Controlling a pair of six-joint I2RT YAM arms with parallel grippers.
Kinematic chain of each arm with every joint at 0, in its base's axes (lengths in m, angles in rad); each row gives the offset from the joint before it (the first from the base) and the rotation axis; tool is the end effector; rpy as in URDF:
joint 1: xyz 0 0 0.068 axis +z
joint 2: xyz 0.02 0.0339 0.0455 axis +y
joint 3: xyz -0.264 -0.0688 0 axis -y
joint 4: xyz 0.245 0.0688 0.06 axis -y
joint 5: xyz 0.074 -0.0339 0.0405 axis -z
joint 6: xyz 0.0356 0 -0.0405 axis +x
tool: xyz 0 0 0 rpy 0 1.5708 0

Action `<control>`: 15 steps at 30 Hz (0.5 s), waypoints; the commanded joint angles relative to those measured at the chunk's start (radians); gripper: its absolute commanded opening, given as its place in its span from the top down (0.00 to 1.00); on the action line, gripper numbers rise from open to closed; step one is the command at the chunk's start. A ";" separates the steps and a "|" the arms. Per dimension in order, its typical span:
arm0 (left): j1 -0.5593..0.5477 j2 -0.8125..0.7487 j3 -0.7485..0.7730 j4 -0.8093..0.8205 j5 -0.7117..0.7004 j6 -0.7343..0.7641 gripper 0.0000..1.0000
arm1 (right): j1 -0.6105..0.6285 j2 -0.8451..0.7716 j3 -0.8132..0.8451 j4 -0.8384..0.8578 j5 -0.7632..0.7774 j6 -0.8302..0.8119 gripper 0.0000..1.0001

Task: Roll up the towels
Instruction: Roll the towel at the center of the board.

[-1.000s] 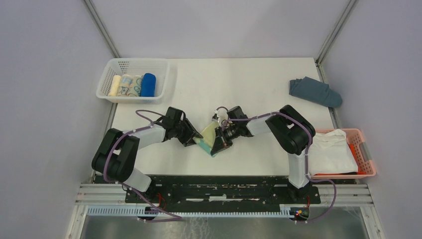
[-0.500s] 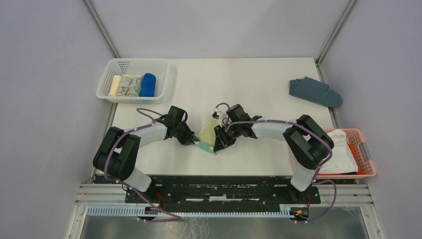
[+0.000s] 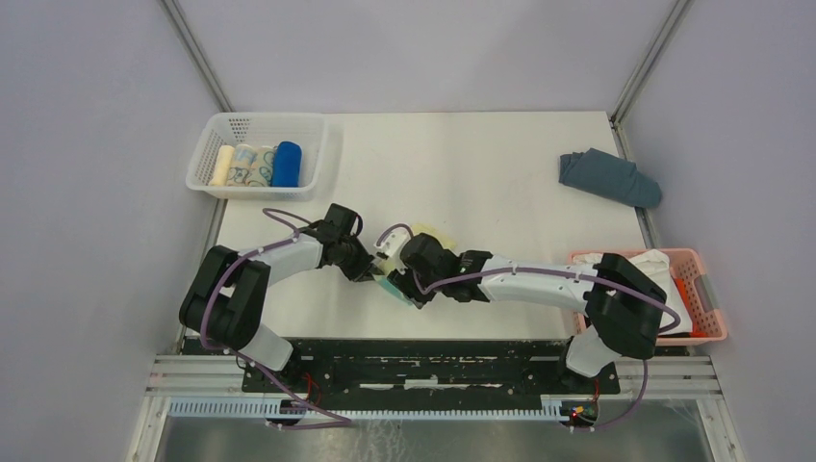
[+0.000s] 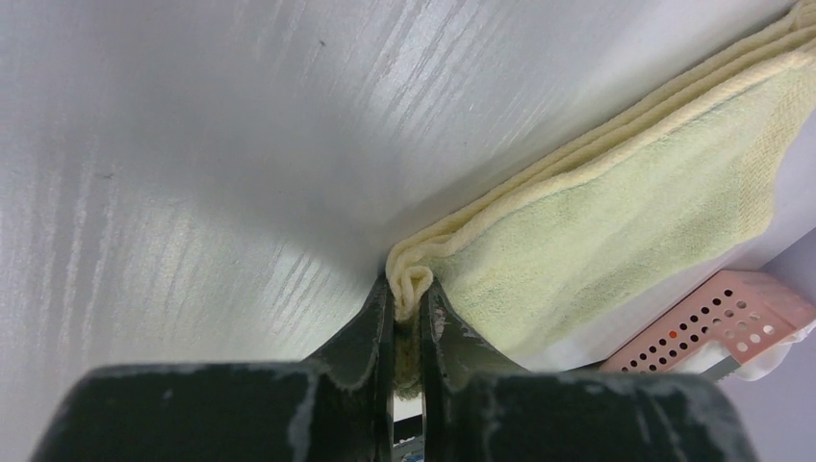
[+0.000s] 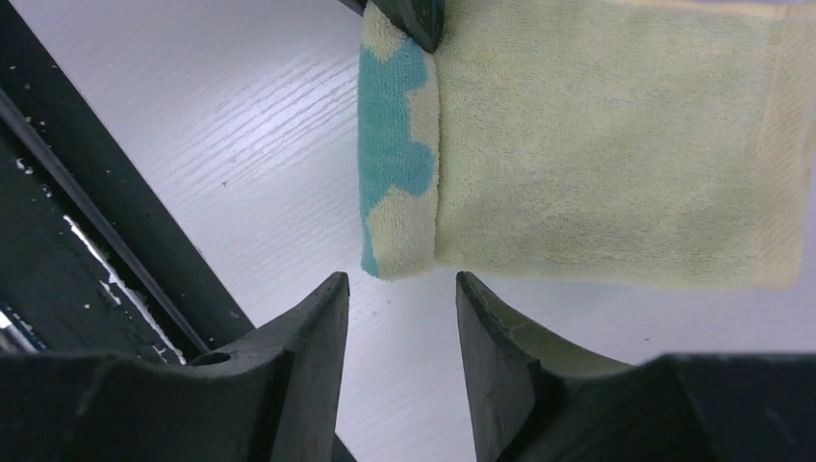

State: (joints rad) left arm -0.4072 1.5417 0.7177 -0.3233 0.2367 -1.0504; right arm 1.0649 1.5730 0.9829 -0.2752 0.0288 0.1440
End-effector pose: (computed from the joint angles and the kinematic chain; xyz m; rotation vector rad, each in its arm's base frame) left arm 0.2422 -0.1136 0.1393 -0.8480 2.7803 -0.6738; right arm 0.1601 0.2869 0.2076 -1.0994 2.2463 0.4936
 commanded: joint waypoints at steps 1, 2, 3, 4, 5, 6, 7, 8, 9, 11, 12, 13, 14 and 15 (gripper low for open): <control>0.003 -0.030 0.006 -0.029 -0.037 -0.004 0.95 | 0.064 0.032 0.067 0.022 0.191 -0.055 0.47; 0.003 -0.030 0.003 -0.026 -0.036 -0.006 0.95 | 0.075 0.044 0.072 0.028 0.203 -0.059 0.47; 0.003 -0.030 0.001 -0.023 -0.035 -0.007 0.95 | 0.087 0.057 0.077 0.033 0.217 -0.062 0.47; 0.004 -0.030 -0.002 -0.019 -0.034 -0.010 0.95 | 0.097 0.071 0.081 0.038 0.227 -0.066 0.47; 0.003 -0.031 -0.004 -0.015 -0.032 -0.011 0.95 | 0.107 0.082 0.086 0.041 0.233 -0.073 0.47; 0.004 -0.032 -0.006 -0.013 -0.032 -0.014 0.95 | 0.116 0.100 0.094 0.044 0.238 -0.078 0.47; 0.003 -0.030 -0.009 -0.011 -0.033 -0.016 0.95 | 0.124 0.114 0.100 0.045 0.244 -0.082 0.47; 0.003 -0.030 -0.010 -0.009 -0.033 -0.018 0.95 | 0.135 0.127 0.105 0.047 0.257 -0.083 0.48; 0.003 -0.030 -0.011 -0.006 -0.032 -0.020 0.95 | 0.141 0.141 0.109 0.051 0.268 -0.085 0.47; 0.003 -0.029 -0.011 -0.005 -0.032 -0.022 0.95 | 0.150 0.162 0.107 0.067 0.284 -0.088 0.47; 0.002 -0.028 -0.012 -0.004 -0.032 -0.023 0.95 | 0.155 0.173 0.106 0.072 0.289 -0.093 0.47; 0.004 -0.027 -0.012 -0.003 -0.032 -0.023 0.95 | 0.161 0.183 0.107 0.077 0.299 -0.097 0.47; 0.004 -0.027 -0.013 -0.003 -0.033 -0.025 0.95 | 0.167 0.193 0.109 0.081 0.314 -0.102 0.47; 0.002 -0.027 -0.016 -0.001 -0.032 -0.026 0.95 | 0.174 0.205 0.110 0.086 0.332 -0.106 0.48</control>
State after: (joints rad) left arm -0.4072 1.5360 0.7139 -0.3283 0.2337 -1.0515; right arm 1.2163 1.7470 1.0477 -0.2432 0.2718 0.0666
